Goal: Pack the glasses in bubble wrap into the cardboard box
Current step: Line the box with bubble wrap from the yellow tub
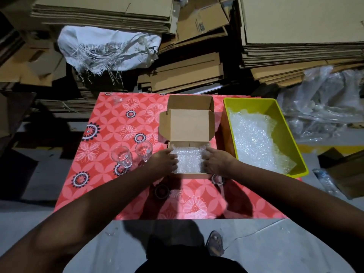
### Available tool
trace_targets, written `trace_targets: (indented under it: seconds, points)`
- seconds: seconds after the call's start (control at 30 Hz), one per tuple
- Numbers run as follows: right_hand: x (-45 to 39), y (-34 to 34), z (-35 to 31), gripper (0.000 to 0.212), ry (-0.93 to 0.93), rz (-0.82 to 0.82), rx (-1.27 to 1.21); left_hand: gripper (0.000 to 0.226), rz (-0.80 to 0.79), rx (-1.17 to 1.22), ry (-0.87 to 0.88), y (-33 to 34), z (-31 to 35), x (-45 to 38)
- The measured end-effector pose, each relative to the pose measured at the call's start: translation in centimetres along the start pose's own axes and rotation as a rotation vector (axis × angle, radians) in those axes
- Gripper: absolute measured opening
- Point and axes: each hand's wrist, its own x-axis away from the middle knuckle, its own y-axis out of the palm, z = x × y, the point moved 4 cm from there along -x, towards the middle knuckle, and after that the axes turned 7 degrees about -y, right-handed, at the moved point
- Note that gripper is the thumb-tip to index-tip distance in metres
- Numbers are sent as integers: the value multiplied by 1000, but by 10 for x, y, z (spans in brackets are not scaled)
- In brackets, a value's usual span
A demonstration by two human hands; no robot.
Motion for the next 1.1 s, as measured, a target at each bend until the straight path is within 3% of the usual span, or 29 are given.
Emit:
trace_targets:
  seconds: [0.07, 0.1, 0.17, 0.3, 0.4, 0.5, 0.6, 0.7, 0.77, 0.83, 0.9, 0.97, 1.03, 1.1]
  points:
    - [5, 11, -4, 35, -28, 6, -36, 13, 141, 137, 60, 9, 2, 8]
    - [7, 14, -4, 35, -39, 9, -63, 16, 163, 187, 79, 14, 5, 10]
    - [8, 17, -3, 34, -48, 22, -93, 22, 181, 162, 54, 8, 3, 12]
    - [15, 0, -1, 37, -8, 94, -138, 41, 18, 102, 79, -2, 3, 14]
    - [29, -14, 0, 40, 59, 169, -211, 36, 151, 207, 28, -17, 0, 20]
    - [41, -24, 1, 40, 211, 321, -333, 24, 214, 431, -54, -23, 14, 19]
    - [70, -36, 7, 47, 411, 653, -514, 14, 222, 543, -127, -34, 35, 14]
    - [117, -29, 16, 40, 677, 914, -678, 21, 298, 609, -232, -40, 38, 3]
    - [144, -7, 22, 37, 881, 970, -821, 26, 223, 645, -329, -41, 33, -8]
    - [159, 26, 29, 35, 1050, 899, -977, 19, 138, 688, -353, -42, 33, -18]
    - [164, 57, 36, 39, 1091, 691, -1093, 8, 125, 753, -434, -56, 33, -18]
    - [159, 81, 38, 52, 986, 369, -1155, 8, 148, 919, -573, -61, 29, -14]
    - [148, 95, 38, 68, 799, 121, -1170, 14, 226, 899, -661, -56, 25, -12]
    - [131, 107, 34, 79, 646, -9, -1197, 23, 147, 889, -586, -49, 25, -16]
